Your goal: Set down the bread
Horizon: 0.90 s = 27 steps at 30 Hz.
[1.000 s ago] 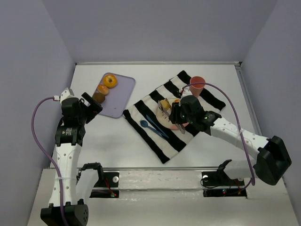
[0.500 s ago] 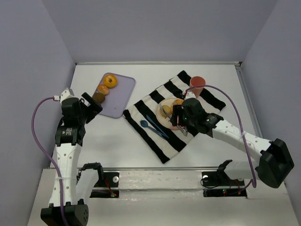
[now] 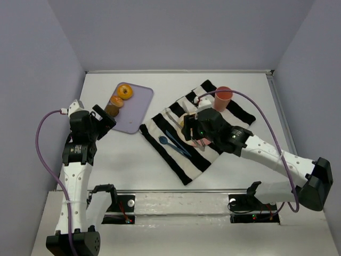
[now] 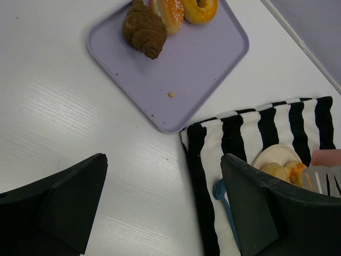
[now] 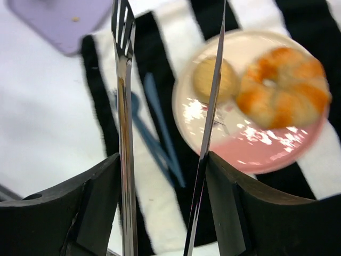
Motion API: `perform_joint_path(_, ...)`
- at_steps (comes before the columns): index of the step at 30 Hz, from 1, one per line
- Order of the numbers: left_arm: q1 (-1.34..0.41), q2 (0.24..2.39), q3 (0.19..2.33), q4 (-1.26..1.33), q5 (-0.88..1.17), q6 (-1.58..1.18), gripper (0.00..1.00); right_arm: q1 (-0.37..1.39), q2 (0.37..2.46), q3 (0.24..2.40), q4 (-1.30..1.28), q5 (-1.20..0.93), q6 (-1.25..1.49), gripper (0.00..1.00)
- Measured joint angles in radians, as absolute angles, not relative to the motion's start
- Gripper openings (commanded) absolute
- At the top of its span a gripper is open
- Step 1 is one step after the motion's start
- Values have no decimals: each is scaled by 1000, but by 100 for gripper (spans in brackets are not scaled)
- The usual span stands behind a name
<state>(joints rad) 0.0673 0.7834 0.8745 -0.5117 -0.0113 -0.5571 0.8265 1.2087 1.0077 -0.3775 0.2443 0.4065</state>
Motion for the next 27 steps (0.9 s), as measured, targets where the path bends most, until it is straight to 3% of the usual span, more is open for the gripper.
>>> perform_joint_path(9, 67, 783, 856, -506, -11, -557, 99, 1129, 1583, 1178, -217, 239, 365, 70)
perform_joint_path(18, 67, 783, 856, -505, -11, -557, 99, 1200, 1934, 1242, -36, 208, 362, 74)
perform_joint_path(21, 67, 783, 855, -505, -8, -557, 99, 1199, 1976, 1247, -12, 210, 368, 86)
perform_joint_path(22, 67, 783, 852, -503, -7, -557, 99, 1199, 1980, 1247, -7, 209, 373, 99)
perform_joint_path(27, 67, 783, 847, -504, -6, -557, 99, 1204, 1984, 1247, 38, 202, 391, 100)
